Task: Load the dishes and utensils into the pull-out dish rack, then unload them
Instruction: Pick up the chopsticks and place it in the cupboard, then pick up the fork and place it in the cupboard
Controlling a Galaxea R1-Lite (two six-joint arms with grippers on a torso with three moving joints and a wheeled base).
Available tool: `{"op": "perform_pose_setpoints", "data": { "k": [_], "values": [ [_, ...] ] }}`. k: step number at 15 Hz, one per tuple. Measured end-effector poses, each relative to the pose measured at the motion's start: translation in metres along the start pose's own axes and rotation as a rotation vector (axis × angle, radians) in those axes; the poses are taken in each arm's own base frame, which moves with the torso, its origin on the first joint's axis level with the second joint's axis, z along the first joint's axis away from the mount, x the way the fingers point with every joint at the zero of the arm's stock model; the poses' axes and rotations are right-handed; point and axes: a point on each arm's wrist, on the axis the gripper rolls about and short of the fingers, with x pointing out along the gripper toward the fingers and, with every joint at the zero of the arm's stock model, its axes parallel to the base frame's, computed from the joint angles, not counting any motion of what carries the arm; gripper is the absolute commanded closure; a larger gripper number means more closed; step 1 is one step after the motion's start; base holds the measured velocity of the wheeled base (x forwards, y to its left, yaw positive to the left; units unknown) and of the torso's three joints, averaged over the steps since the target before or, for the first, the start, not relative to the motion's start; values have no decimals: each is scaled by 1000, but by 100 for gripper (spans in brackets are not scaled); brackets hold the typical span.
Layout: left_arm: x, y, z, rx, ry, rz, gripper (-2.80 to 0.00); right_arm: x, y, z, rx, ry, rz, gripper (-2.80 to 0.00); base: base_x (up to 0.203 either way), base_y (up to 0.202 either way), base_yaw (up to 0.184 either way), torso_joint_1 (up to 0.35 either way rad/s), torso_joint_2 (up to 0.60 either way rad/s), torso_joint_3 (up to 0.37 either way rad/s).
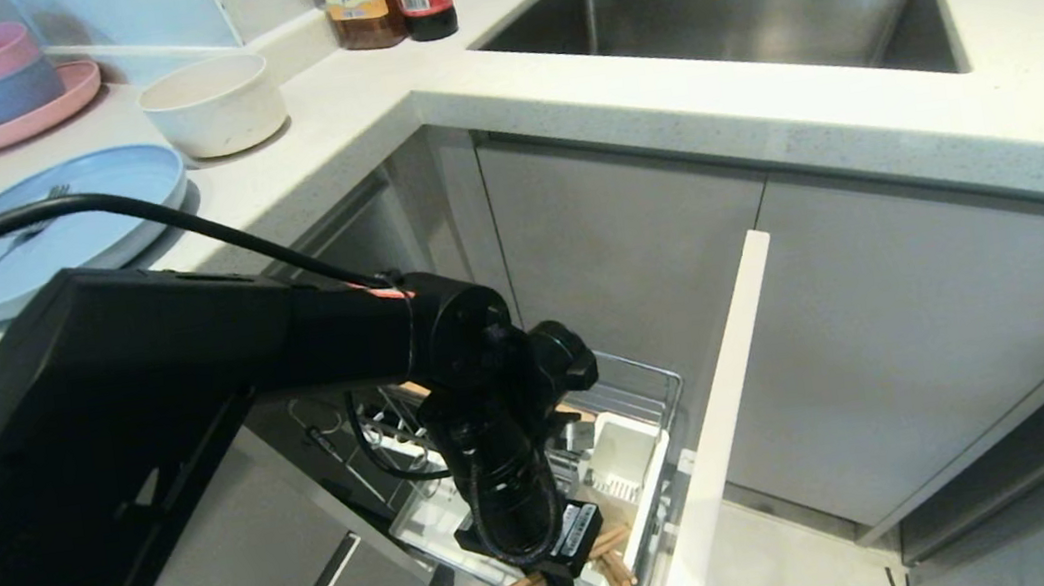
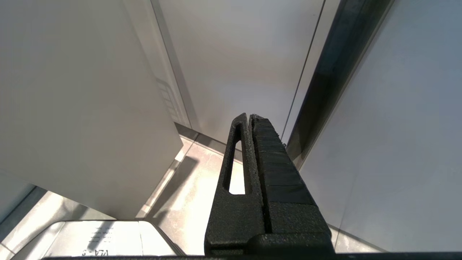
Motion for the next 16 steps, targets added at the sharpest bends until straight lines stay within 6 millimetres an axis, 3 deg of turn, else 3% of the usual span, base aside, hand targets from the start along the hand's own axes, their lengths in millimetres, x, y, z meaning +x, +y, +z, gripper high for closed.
{"op": "perform_pose_setpoints", "data": {
  "k": [1, 2, 10, 16],
  "values": [
    [0, 0, 0, 0, 1, 1, 0, 0, 0, 0, 0, 0, 0, 0, 0, 0, 0, 0, 0, 0],
    [0, 0, 0, 1, 1, 3, -280, 0, 0, 0, 0, 0, 0, 0, 0, 0, 0, 0, 0, 0],
    [-4, -1, 0, -1, -13, 4, -280, 0, 0, 0, 0, 0, 0, 0, 0, 0, 0, 0, 0, 0],
    [-29, -2, -10, 1, -84, 39, -280, 0, 0, 0, 0, 0, 0, 0, 0, 0, 0, 0, 0, 0]
  ]
}}
